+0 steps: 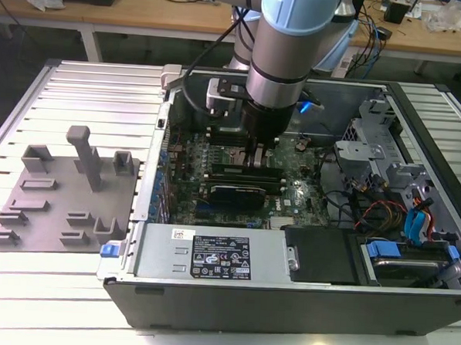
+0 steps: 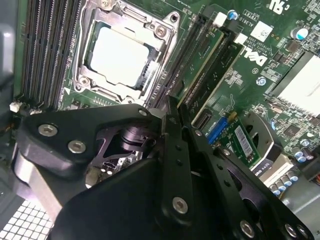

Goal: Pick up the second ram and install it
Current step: 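Insert the second ram into the second slot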

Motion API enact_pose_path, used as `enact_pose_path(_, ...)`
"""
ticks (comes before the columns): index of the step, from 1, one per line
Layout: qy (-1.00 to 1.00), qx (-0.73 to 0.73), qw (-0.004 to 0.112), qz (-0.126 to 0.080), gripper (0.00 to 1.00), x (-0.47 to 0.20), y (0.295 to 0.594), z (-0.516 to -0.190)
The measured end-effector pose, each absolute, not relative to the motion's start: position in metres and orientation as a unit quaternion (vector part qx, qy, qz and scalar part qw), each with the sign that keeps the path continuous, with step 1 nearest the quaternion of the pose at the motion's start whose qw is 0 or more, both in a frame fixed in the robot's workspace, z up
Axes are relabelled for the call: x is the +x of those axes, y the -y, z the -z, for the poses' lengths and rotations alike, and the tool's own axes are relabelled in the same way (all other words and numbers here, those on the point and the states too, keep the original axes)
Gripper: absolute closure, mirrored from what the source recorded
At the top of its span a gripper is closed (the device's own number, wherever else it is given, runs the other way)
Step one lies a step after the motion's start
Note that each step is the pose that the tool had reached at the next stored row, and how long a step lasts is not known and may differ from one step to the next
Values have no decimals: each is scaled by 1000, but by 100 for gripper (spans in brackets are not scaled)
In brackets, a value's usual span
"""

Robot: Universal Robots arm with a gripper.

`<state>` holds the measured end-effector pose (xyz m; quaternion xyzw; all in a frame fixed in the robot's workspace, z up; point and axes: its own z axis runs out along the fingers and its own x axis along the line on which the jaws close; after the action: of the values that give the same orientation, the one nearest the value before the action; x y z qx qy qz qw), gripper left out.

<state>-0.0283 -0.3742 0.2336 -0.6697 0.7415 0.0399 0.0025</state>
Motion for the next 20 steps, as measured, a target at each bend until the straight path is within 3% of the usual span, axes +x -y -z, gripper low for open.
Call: enact_pose_path(20,-743,-668,3,-40,89,-30,377,-224)
